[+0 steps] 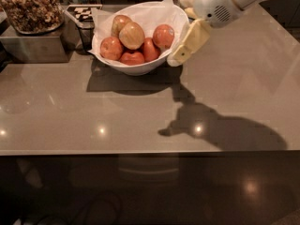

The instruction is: Pick apple from white bowl

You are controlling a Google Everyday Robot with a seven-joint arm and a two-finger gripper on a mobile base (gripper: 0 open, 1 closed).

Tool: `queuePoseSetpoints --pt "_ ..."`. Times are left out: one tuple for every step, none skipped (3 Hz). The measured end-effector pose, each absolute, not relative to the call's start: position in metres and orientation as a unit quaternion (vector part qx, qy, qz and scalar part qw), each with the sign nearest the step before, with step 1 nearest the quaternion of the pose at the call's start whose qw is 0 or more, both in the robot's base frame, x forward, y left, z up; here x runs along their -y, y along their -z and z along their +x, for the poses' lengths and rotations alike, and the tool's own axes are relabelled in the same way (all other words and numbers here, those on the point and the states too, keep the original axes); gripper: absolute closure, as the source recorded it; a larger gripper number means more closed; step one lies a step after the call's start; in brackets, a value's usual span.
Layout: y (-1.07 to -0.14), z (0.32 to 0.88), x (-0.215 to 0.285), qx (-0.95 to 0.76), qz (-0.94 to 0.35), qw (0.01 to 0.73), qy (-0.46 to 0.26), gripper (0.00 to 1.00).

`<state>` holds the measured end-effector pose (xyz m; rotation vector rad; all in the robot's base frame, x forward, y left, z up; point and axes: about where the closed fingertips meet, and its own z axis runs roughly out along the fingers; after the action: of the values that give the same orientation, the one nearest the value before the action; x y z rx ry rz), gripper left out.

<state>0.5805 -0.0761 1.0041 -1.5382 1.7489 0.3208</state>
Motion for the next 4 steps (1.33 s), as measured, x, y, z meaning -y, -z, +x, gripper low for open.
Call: queuePoseSetpoints --pt "-1.003 0.581 0.074 -0.685 -0.605 0.384 -0.127 0.0" --pt "-1.004 0.575 0.076 -0.69 -0.594 0.395 -0.122 0.0" --pt "-1.011 0.593 0.087 -0.701 -0.553 0.436 -0.113 0.0" --pt "-1.025 0.628 0.091 -0.7 -0.507 0.493 -0.1 0.0"
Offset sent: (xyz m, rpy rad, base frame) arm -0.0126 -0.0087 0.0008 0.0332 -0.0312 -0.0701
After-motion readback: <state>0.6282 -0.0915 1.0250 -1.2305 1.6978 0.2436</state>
